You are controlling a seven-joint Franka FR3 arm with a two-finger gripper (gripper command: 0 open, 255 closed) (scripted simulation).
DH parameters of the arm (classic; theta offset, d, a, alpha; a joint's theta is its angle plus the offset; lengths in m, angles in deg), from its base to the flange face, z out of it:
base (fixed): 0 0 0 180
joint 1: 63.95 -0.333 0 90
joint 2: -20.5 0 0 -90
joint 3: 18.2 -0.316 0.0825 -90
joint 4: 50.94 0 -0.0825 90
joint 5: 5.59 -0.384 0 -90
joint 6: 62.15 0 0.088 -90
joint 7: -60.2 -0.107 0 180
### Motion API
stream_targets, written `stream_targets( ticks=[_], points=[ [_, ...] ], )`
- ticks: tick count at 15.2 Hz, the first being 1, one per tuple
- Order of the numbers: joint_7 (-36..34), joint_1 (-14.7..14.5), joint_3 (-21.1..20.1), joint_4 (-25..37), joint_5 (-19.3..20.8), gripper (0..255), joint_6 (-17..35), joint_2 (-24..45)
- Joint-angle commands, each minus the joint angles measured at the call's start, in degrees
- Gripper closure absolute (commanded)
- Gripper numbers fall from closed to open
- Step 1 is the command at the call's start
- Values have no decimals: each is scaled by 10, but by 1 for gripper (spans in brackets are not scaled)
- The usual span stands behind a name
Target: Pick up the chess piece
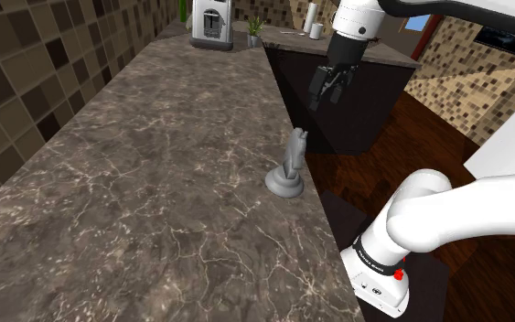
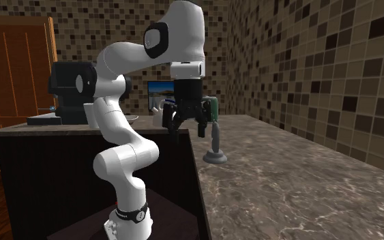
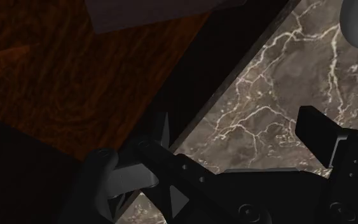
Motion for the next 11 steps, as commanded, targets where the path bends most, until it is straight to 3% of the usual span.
stream_targets(
  ticks=[1,11],
  points=[
    [0,0,0,0,0,0,0,0],
    [-358,53,-166,69,-122,0,-76,6]
  ],
)
